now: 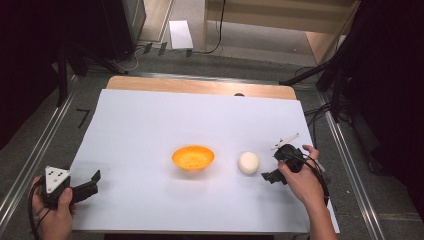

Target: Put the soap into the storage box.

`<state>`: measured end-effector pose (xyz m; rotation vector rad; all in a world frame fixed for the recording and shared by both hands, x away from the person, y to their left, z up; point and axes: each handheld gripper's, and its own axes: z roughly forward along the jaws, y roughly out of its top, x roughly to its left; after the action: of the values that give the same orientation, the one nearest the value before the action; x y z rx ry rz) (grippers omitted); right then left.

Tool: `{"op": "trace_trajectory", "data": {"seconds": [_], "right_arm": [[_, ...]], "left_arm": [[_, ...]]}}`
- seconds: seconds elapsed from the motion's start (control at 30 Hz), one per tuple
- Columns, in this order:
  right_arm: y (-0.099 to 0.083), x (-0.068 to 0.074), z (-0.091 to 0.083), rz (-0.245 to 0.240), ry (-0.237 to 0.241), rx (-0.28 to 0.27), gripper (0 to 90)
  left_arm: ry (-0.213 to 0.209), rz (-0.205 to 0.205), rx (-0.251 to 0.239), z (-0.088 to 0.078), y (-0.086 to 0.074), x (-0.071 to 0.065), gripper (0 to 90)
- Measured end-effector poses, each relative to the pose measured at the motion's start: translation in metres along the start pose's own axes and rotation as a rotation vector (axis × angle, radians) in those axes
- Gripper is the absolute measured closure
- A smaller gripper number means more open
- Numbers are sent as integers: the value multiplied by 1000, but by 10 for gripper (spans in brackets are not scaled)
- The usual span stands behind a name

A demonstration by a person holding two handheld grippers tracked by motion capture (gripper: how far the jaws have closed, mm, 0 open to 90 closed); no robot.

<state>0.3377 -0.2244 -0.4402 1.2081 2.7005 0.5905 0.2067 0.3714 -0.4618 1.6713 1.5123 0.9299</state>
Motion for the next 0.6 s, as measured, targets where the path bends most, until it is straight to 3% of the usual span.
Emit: {"op": "trace_trajectory", "data": {"seconds": [0.6], "right_arm": [[36, 21, 13, -65, 48, 16, 45]], "left_arm": [[-3, 2, 2, 0, 0, 0, 59]]}}
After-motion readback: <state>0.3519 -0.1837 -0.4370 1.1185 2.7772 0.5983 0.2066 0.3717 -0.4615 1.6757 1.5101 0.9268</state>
